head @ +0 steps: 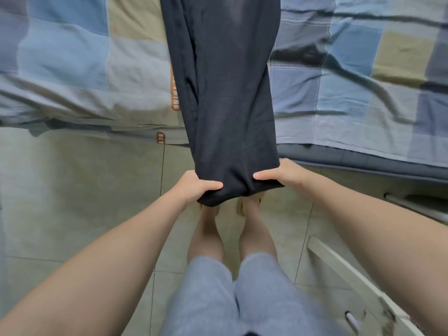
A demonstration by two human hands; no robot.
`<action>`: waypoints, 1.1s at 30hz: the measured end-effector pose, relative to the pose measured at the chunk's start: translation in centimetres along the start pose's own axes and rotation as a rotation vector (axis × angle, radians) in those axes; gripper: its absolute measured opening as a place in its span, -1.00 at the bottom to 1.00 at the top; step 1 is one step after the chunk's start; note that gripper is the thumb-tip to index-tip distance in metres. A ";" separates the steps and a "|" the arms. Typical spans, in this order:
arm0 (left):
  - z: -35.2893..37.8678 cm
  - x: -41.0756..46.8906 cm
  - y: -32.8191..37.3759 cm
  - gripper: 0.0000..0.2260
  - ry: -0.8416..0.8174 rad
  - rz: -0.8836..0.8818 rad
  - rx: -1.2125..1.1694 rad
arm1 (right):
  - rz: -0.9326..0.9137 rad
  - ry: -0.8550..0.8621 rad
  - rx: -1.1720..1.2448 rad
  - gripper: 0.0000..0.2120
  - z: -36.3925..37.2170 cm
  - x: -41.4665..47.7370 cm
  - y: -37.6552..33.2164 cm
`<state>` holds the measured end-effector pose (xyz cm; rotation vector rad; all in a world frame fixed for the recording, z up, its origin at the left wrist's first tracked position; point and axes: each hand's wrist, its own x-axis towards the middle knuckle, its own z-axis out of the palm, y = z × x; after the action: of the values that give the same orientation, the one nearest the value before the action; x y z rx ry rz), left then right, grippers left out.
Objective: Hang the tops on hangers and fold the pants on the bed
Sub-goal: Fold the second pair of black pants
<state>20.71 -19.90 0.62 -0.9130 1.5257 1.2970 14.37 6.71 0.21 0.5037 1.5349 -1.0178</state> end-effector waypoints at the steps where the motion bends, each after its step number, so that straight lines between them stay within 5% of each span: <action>1: -0.2 -1.5 0.0 -0.67 -0.008 -0.007 -0.010 | -0.001 0.028 -0.004 -0.64 0.5 -1.6 0.3; 9: -3.6 -12.7 3.2 -0.60 -0.017 0.053 -0.114 | -0.143 0.245 0.190 -0.61 3.7 -14.7 -1.0; 19: -5.6 -21.6 3.5 -0.53 -0.111 0.141 -0.292 | -0.229 0.261 0.416 -0.71 7.4 -23.7 -1.9; 28: -1.5 -26.0 -4.8 -0.79 0.173 0.086 -0.336 | -0.174 0.342 0.618 -0.84 11.9 -27.1 4.0; 33: 1.5 -29.1 -10.7 -0.76 0.261 0.060 -0.480 | -0.207 0.301 0.738 -0.88 14.8 -29.4 8.6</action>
<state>40.18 -20.83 24.78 -1.3935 1.4667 1.6791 36.59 5.64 25.89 1.0610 1.4546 -1.7434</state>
